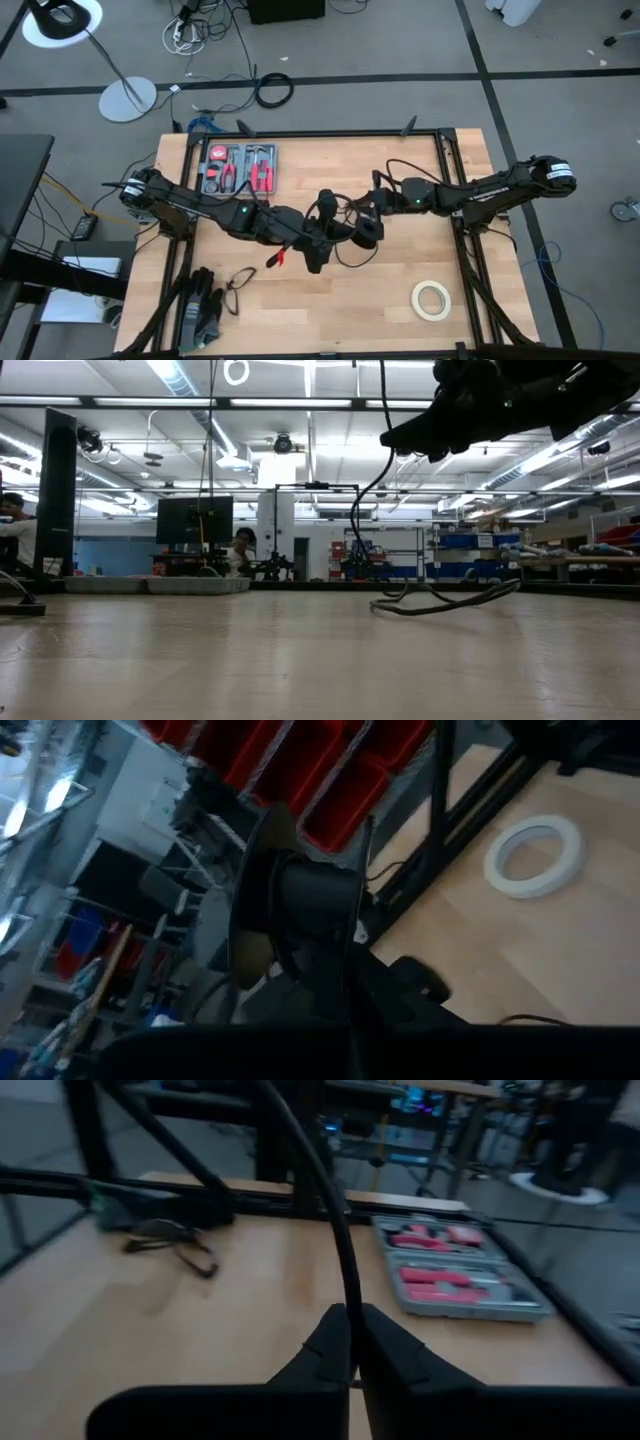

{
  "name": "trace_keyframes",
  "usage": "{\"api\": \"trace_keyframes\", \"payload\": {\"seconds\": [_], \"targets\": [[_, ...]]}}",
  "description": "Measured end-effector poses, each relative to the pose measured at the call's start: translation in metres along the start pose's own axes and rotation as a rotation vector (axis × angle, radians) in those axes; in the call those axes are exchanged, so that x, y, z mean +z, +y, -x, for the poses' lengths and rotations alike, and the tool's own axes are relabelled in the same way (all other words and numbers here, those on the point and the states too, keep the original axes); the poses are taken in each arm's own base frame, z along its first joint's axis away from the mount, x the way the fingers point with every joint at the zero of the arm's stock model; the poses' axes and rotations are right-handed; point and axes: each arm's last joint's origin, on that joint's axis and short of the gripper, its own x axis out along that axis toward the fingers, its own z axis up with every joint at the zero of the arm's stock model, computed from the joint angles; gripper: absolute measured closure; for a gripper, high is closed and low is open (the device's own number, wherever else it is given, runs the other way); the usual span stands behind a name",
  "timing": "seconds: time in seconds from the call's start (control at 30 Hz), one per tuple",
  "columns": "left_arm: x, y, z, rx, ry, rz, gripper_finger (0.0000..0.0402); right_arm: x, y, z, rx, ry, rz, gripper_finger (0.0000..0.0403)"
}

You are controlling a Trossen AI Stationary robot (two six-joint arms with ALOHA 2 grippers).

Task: Coil cords
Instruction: Uncoil the black wire from the spool

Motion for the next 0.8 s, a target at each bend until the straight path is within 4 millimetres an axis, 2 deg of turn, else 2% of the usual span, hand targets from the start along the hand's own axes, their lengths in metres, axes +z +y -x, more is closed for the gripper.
{"api": "trace_keyframes", "payload": {"seconds": [0.3, 0.5, 0.67, 0.8], "targets": [[-0.017, -0.015, 0.001, -0.191, 0.133, 0.132, 0.0401, 0.013, -0.005, 0.012, -0.029, -0.056, 0.068, 0.0399], [-0.031, -0.014, -0.004, -0.183, 0.190, 0.244, 0.0401, 0.027, -0.002, 0.017, -0.004, -0.110, 0.097, 0.0400], [-0.051, -0.026, -0.009, -0.203, 0.265, 0.302, 0.0401, 0.038, 0.000, 0.024, -0.029, -0.134, 0.145, 0.0400], [-0.060, -0.031, -0.007, -0.168, 0.381, 0.284, 0.0401, 0.039, 0.003, 0.033, -0.015, -0.101, 0.160, 0.0400]]}}
